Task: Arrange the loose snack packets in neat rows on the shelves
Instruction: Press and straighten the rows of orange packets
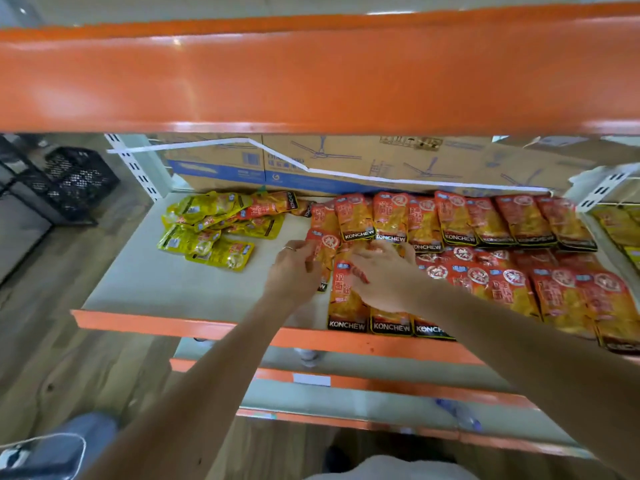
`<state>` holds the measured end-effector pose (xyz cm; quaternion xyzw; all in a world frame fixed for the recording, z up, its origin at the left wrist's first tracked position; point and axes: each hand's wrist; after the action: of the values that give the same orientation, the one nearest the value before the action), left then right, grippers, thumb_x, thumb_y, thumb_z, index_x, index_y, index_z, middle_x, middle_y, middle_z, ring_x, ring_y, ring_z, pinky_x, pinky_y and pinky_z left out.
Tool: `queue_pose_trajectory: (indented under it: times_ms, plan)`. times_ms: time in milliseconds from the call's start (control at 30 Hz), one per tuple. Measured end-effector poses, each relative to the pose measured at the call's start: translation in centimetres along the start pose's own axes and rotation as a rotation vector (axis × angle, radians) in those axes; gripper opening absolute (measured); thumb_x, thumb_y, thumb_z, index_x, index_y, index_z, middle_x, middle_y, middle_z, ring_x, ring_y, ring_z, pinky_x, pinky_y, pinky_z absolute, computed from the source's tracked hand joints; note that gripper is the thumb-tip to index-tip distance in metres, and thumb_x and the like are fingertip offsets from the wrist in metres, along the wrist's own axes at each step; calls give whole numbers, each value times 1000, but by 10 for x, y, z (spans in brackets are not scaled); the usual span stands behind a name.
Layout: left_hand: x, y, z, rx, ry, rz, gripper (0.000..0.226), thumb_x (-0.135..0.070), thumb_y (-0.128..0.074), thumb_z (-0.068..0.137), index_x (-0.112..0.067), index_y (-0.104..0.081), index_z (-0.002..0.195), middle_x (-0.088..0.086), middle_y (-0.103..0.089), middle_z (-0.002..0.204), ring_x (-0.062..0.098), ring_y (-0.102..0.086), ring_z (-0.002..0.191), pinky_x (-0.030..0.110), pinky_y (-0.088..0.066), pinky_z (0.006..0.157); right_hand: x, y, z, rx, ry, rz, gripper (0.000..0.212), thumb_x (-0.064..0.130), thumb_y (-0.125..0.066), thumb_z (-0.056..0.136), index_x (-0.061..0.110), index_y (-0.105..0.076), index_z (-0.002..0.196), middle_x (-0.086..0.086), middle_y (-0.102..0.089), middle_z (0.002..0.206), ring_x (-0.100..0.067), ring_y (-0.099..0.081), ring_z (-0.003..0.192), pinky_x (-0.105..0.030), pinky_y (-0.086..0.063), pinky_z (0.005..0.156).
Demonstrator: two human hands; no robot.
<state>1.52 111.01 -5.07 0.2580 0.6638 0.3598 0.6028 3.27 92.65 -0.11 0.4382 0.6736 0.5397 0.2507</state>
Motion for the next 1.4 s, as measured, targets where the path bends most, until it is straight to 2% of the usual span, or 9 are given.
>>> queue_pose_trajectory:
  times_ms: [267, 333, 400, 467, 500, 667, 967, 1233, 1400]
  plan:
    - [-4, 1, 6, 46, -11, 268, 46, -31, -44, 101, -29, -45, 147, 5, -43, 142, 31, -35, 130, 46, -36, 105, 1, -8, 12, 18, 11, -18, 60, 54, -23, 102, 27, -24, 156, 10, -14, 165, -22, -2, 153, -67, 1, 114]
    - [-6, 0, 7, 35, -8, 286, 48, -33, -45, 100, -28, -45, 147, 6, -45, 141, 31, -35, 132, 47, -35, 105, 3, -6, 14, -32, 24, -10, 56, 52, -26, 102, 25, -35, 151, 7, -27, 161, -22, -11, 151, -65, -2, 115]
    - [-7, 1, 11, 8, 6, 292, 53, -36, -50, 96, -26, -44, 147, 7, -46, 141, 31, -36, 134, 47, -34, 107, 1, 0, 15, -196, 55, -4, 44, 45, -32, 102, 23, -53, 134, 4, -51, 141, -21, -33, 139, -57, -16, 114]
    - [-6, 3, 14, -6, 17, 303, 61, -41, -53, 93, -26, -38, 150, 7, -46, 141, 30, -36, 135, 47, -34, 107, -4, 9, 20, -336, 75, -28, 34, 39, -37, 101, 25, -58, 125, 5, -56, 128, -17, -43, 124, -47, -25, 108]
    - [-6, 4, 16, -12, 9, 323, 64, -43, -53, 92, -27, -35, 151, 7, -44, 142, 30, -35, 136, 47, -35, 107, -8, 12, 23, -347, 75, -35, 34, 38, -40, 100, 27, -57, 127, 4, -53, 133, -17, -41, 125, -47, -25, 108]
    - [-7, -2, 31, 115, -132, 409, 62, -43, -48, 94, -36, -30, 152, -2, -15, 164, 26, -11, 151, 50, -22, 117, -22, 12, 40, -86, 53, -129, 48, 35, -40, 101, 30, -38, 149, -1, -24, 161, -22, -17, 149, -64, -9, 115]
    - [1, -12, 56, 219, -150, 471, 58, -49, -29, 103, -32, -18, 158, -8, 7, 168, 16, -3, 155, 48, -9, 124, -27, -3, 34, -96, 67, -118, 53, 36, -39, 102, 23, -31, 153, -8, -20, 163, -28, -19, 148, -58, -13, 115]
    - [8, -17, 51, 204, -177, 429, 62, -50, -21, 104, -27, -11, 160, -6, 9, 168, 18, 1, 155, 50, -8, 123, -24, -5, 32, -128, 85, -115, 50, 41, -35, 102, 22, -39, 149, -7, -28, 160, -26, -27, 144, -53, -18, 112]
    - [17, -16, 34, 97, -229, 279, 74, -54, -13, 94, -20, -22, 159, -2, -9, 168, 21, -13, 154, 47, -17, 123, -24, -6, 29, -189, 92, -95, 50, 43, -33, 103, 25, -38, 149, -5, -28, 160, -24, -22, 147, -53, -17, 112]
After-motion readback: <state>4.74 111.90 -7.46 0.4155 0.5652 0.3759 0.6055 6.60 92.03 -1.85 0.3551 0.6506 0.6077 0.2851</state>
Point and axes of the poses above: each hand's wrist, its own z-axis towards the middle knuckle, its own y-axis out of the back of the hand, x = y × z
